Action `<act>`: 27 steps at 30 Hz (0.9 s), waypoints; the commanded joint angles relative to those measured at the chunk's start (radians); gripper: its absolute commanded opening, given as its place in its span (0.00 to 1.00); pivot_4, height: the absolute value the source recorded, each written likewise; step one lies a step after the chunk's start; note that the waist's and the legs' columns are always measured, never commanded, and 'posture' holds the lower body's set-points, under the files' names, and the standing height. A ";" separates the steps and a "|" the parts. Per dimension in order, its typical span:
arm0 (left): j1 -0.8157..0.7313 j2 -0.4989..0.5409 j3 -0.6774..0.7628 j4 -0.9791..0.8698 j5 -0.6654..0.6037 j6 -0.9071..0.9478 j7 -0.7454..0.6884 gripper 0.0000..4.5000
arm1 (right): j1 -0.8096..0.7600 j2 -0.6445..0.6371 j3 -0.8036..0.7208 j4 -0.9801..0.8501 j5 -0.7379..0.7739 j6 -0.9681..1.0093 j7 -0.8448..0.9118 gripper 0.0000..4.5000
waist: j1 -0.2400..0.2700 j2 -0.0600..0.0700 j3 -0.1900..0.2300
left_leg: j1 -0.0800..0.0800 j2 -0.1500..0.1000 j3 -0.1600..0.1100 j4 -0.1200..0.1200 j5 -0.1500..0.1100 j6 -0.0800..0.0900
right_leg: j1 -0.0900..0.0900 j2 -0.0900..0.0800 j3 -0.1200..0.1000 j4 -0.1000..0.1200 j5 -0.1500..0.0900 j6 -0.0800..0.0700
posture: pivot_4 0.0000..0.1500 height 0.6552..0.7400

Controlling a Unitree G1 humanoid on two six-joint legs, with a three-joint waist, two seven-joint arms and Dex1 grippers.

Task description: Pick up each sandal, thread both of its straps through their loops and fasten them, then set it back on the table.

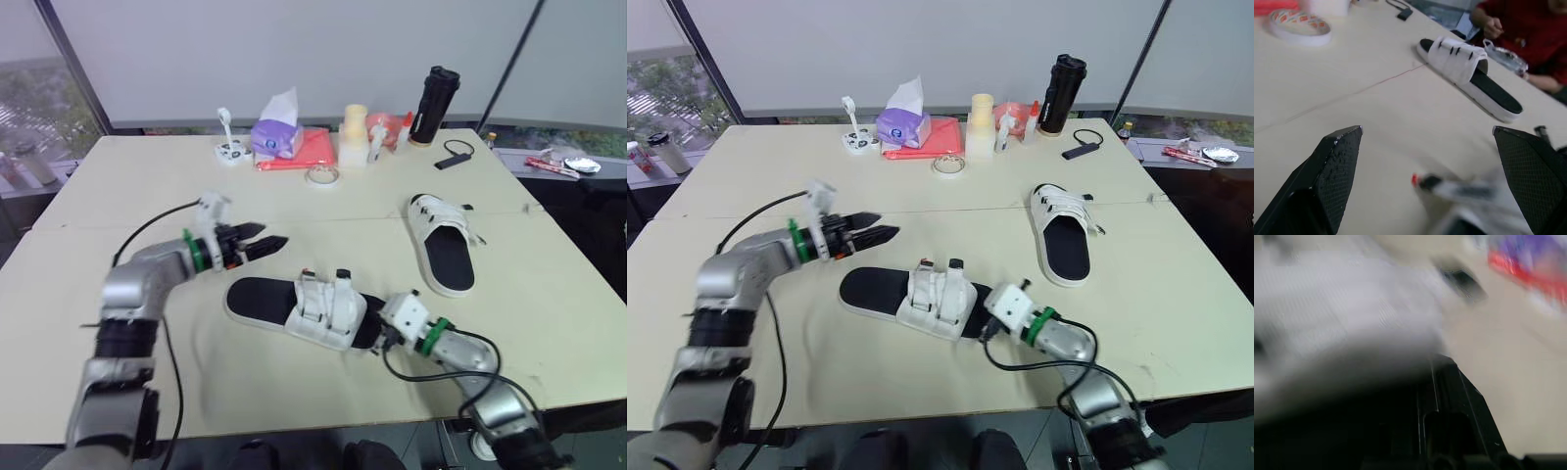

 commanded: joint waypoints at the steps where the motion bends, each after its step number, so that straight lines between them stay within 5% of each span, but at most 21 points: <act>1: 0.078 0.052 0.002 -0.154 -0.102 0.084 -0.065 1.00 | 0.022 -0.033 -0.030 -0.138 0.055 0.085 0.038 0.13 | 0.003 0.001 0.006 | 0.000 0.000 0.000 0.000 0.000 0.000 | 0.000 0.000 0.000 0.000 0.000 0.000 | 1.00 1.00; 9: 0.195 0.139 -0.001 -0.215 -0.145 0.113 -0.101 1.00 | 0.046 -0.123 -0.136 -0.272 0.163 0.239 0.100 0.99 | 0.005 0.002 0.009 | 0.000 0.000 0.001 0.001 0.000 0.000 | 0.000 0.002 -0.001 0.001 -0.001 -0.002 | 1.00 1.00; 19: 0.204 0.166 -0.133 -0.207 -0.160 0.140 -0.182 1.00 | 0.118 -0.294 -0.339 -0.477 0.400 0.547 0.188 0.99 | 0.006 0.003 0.009 | 0.000 0.000 0.002 0.001 0.000 0.000 | 0.000 0.003 -0.001 0.001 -0.001 -0.001 | 1.00 1.00; 27: 0.083 0.085 -0.275 -0.027 -0.112 0.135 -0.221 1.00 | 0.114 -0.284 -0.326 -0.536 0.391 0.588 0.138 0.99 | 0.008 0.003 0.009 | 0.000 0.000 0.002 0.003 0.000 0.000 | 0.000 0.003 -0.001 0.002 -0.001 0.000 | 1.00 1.00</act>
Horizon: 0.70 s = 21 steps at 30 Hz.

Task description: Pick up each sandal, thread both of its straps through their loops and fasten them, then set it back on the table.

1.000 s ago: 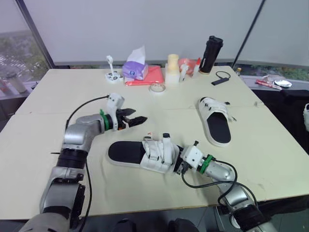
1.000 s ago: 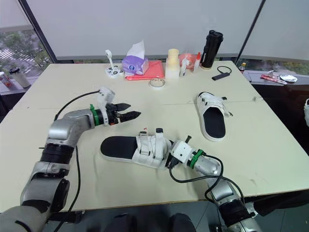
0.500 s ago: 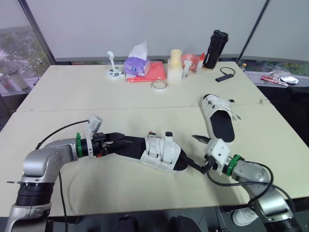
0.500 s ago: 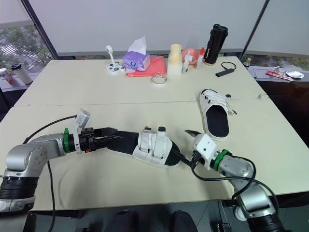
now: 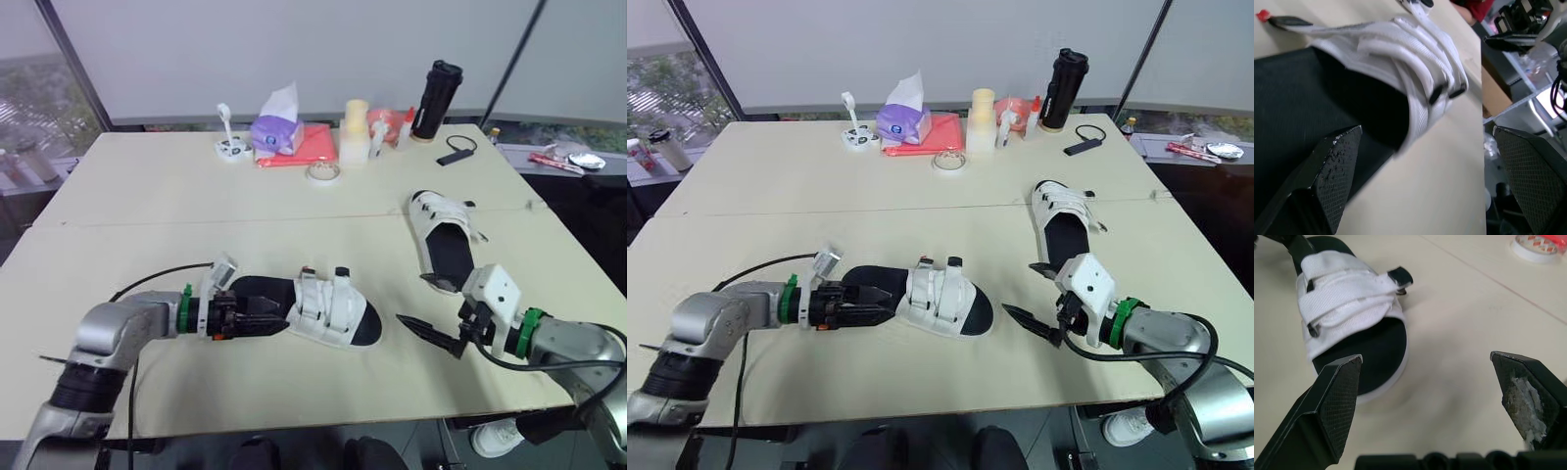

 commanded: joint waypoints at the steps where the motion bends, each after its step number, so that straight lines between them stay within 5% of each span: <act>1: -0.052 -0.036 -0.056 0.087 0.030 -0.013 -0.027 1.00 | 0.002 0.011 -0.003 -0.045 -0.011 -0.007 -0.032 0.99 | 0.000 0.000 0.000 | 0.000 0.000 0.000 0.001 0.000 0.000 | 0.000 0.000 0.000 0.000 0.000 0.000 | 1.00 1.00; 15: -0.192 -0.176 -0.172 0.223 0.065 0.038 -0.137 1.00 | 0.015 0.055 0.009 -0.038 -0.077 -0.057 -0.101 0.99 | 0.030 0.003 -0.002 | -0.013 -0.006 -0.006 0.025 -0.005 0.008 | 0.002 -0.002 0.001 0.003 0.000 0.000 | 1.00 1.00; 21: -0.191 -0.151 -0.111 0.198 0.076 -0.012 -0.136 1.00 | 0.034 0.074 0.020 -0.044 -0.091 -0.067 -0.111 0.99 | 0.028 0.003 -0.002 | -0.014 -0.008 -0.008 0.028 -0.005 0.009 | 0.003 -0.003 0.001 0.004 -0.001 0.000 | 1.00 1.00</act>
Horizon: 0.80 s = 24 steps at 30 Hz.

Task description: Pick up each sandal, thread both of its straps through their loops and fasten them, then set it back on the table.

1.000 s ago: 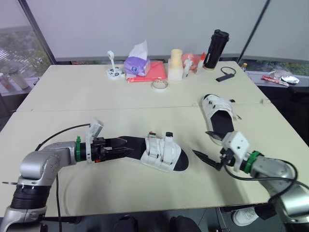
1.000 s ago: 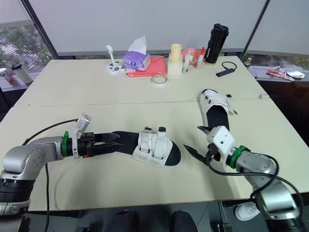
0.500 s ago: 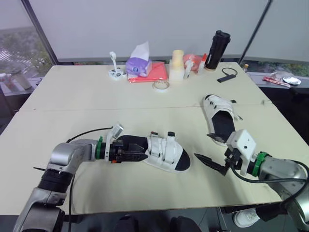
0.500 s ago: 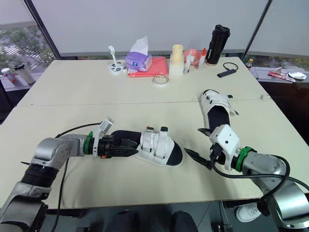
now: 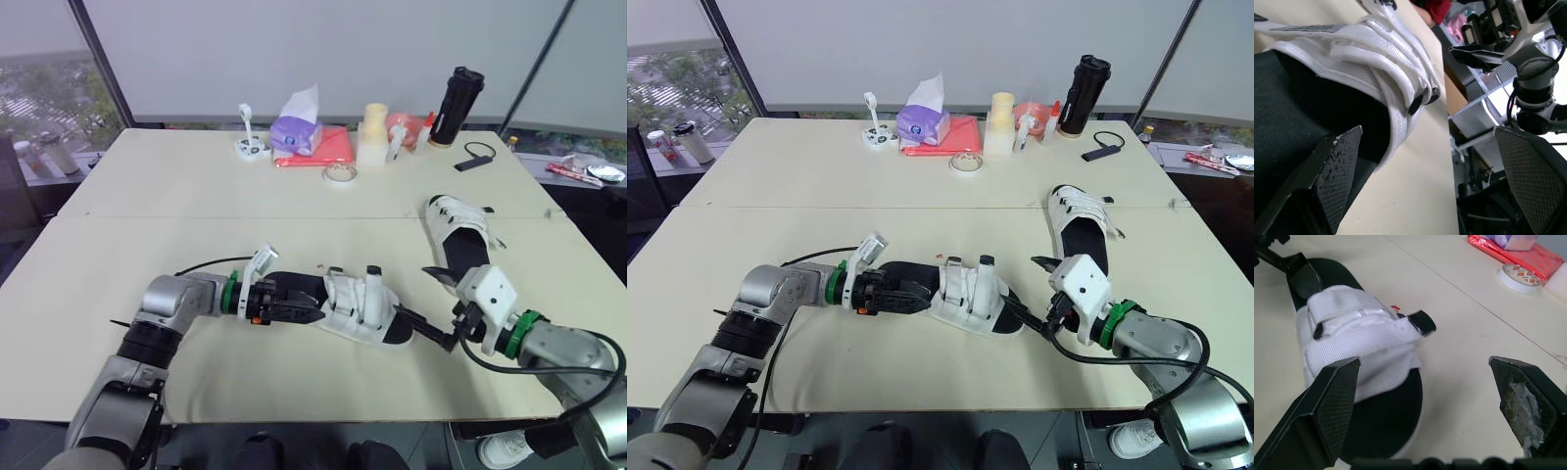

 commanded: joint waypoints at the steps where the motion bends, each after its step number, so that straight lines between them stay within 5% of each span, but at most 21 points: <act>1: 0.008 0.017 0.014 -0.039 0.007 -0.039 -0.004 1.00 | 0.009 0.011 -0.004 -0.020 -0.009 -0.026 -0.009 0.99 | -0.004 0.000 0.000 | 0.000 0.000 0.000 0.000 0.000 0.000 | 0.000 0.000 0.000 0.000 0.000 0.000 | 1.00 1.00; 11: 0.045 0.149 0.069 -0.291 0.057 -0.209 0.043 1.00 | 0.027 0.028 0.004 0.000 -0.015 -0.044 -0.010 0.99 | -0.008 0.000 0.001 | 0.001 0.002 -0.001 0.000 0.000 0.000 | -0.004 0.002 0.001 0.010 -0.001 0.003 | 1.00 1.00; 24: -0.033 0.114 -0.099 -0.127 0.170 -0.277 -0.031 1.00 | -0.001 0.037 0.017 0.034 -0.025 -0.064 -0.015 0.99 | -0.008 0.000 0.001 | 0.001 0.001 0.000 0.000 0.000 0.000 | -0.004 0.002 0.001 0.010 -0.001 0.003 | 1.00 1.00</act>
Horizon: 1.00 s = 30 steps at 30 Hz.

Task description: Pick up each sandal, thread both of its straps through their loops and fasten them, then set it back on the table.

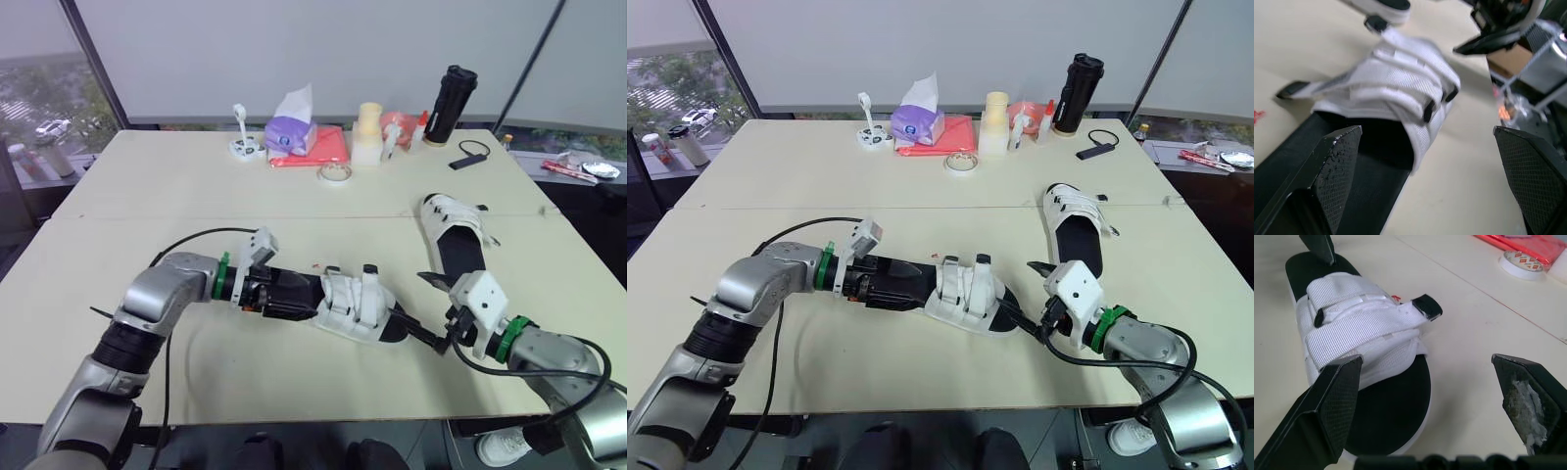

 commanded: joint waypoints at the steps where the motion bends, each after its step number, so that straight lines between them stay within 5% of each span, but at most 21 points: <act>1: -0.033 -0.009 -0.035 0.046 0.032 -0.047 -0.056 1.00 | -0.001 0.008 -0.023 -0.013 -0.001 -0.023 -0.008 0.99 | 0.000 0.000 0.000 | 0.000 0.000 0.000 0.000 0.000 0.000 | 0.000 0.000 0.000 0.000 0.000 0.000 | 1.00 1.00; 16: -0.141 -0.164 -0.091 0.224 0.083 -0.073 -0.132 1.00 | 0.003 0.024 -0.017 -0.028 -0.015 -0.017 -0.038 0.99 | 0.001 0.000 0.000 | 0.000 0.000 0.000 0.001 0.000 0.000 | 0.000 0.000 0.000 0.001 0.000 0.000 | 1.00 1.00; 23: -0.191 -0.302 0.030 0.283 -0.023 0.247 0.020 1.00 | 0.001 0.035 -0.008 -0.019 -0.030 -0.024 -0.056 0.99 | -0.001 0.000 0.000 | -0.001 -0.001 -0.001 0.002 0.000 0.001 | 0.001 -0.001 0.000 0.001 0.000 0.001 | 1.00 1.00; 30: -0.163 -0.305 0.066 0.229 -0.057 0.340 0.078 0.25 | 0.006 0.046 0.000 -0.018 -0.040 -0.030 -0.063 1.00 | -0.009 0.000 0.000 | 0.000 -0.001 -0.001 0.002 -0.001 0.002 | 0.000 0.000 0.000 0.003 0.000 0.003 | 1.00 1.00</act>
